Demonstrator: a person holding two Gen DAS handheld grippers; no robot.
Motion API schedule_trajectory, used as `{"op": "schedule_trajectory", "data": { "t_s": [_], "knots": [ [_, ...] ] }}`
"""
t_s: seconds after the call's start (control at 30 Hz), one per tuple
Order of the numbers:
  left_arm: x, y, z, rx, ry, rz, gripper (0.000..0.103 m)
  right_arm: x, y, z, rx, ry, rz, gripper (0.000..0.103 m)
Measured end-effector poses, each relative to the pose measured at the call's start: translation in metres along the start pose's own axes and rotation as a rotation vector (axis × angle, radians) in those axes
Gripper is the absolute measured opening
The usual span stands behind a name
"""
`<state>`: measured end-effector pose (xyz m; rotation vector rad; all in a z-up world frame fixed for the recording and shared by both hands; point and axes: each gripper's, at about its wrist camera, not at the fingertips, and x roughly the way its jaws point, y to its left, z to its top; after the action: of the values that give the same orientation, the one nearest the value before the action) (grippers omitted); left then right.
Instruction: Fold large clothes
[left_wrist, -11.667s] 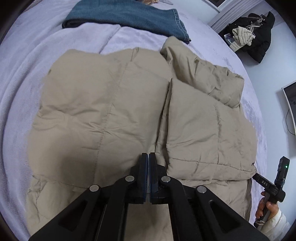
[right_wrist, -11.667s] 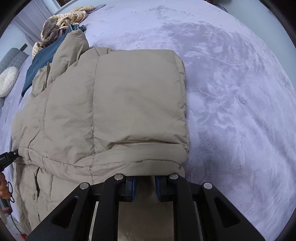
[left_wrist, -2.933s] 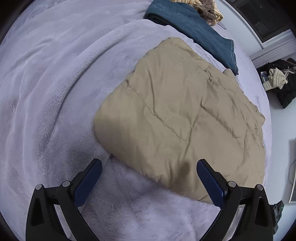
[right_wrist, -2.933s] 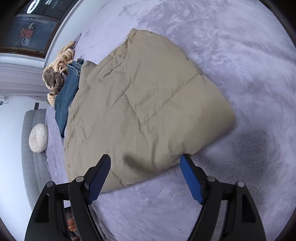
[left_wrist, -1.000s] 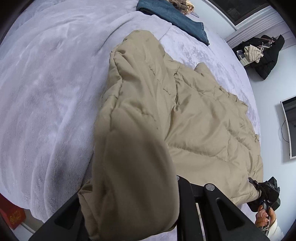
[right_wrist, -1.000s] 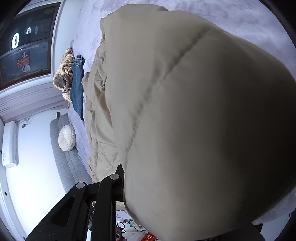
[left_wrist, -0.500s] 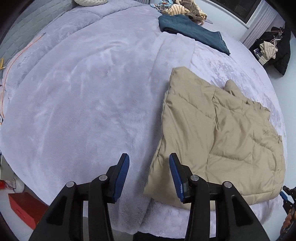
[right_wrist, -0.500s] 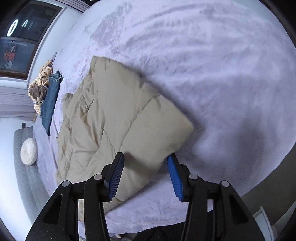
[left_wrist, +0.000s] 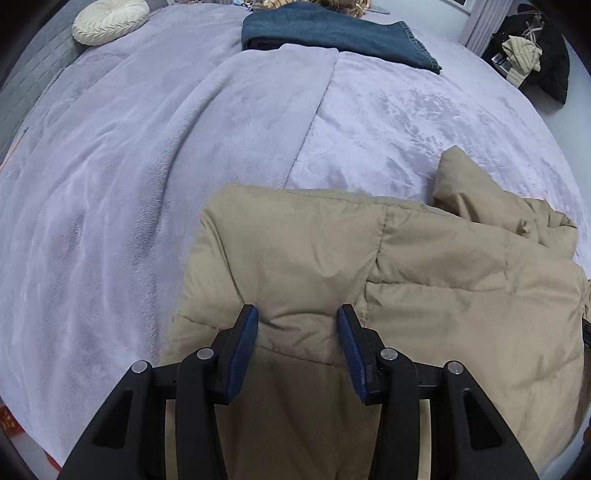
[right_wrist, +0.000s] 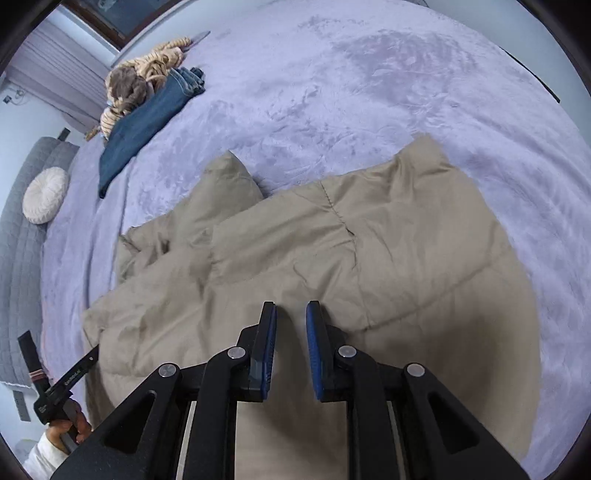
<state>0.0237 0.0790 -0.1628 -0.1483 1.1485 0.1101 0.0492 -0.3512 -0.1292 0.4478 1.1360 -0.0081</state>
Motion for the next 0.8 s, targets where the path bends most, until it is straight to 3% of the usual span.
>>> {"op": "schedule_trajectory", "data": {
  "t_s": [0.07, 0.2, 0.43, 0.5, 0.57, 0.63, 0.67, 0.7, 0.8],
  "knots": [
    [0.009, -0.005, 0.007, 0.023, 0.001, 0.017, 0.053, 0.024, -0.004, 0.009, -0.002, 0.025, -0.026, 0.015],
    [0.01, -0.009, 0.015, 0.053, 0.008, 0.034, 0.054, 0.034, -0.015, 0.022, 0.002, 0.049, -0.022, 0.015],
    [-0.022, -0.002, 0.005, 0.023, 0.038, 0.015, 0.054, 0.013, 0.0, 0.021, -0.064, 0.109, -0.057, 0.023],
    [-0.034, 0.0, -0.001, 0.012, 0.043, 0.008, 0.054, 0.005, 0.003, 0.016, -0.069, 0.12, -0.059, 0.04],
    [-0.044, 0.0, -0.006, -0.001, 0.049, -0.003, 0.054, -0.003, 0.007, 0.01, -0.079, 0.126, -0.066, 0.047],
    [-0.054, 0.001, -0.013, -0.019, 0.052, -0.006, 0.07, -0.009, 0.011, 0.005, -0.092, 0.131, -0.07, 0.047],
    [-0.06, 0.002, -0.016, -0.03, 0.042, -0.003, 0.091, -0.013, 0.013, 0.003, -0.099, 0.135, -0.079, 0.047],
    [-0.067, 0.002, -0.019, -0.037, 0.024, 0.0, 0.095, -0.015, 0.014, 0.001, -0.103, 0.139, -0.084, 0.048],
    [-0.082, -0.002, -0.025, -0.04, 0.009, -0.001, 0.095, -0.021, 0.018, -0.005, -0.108, 0.146, -0.077, 0.053]
  ]
}}
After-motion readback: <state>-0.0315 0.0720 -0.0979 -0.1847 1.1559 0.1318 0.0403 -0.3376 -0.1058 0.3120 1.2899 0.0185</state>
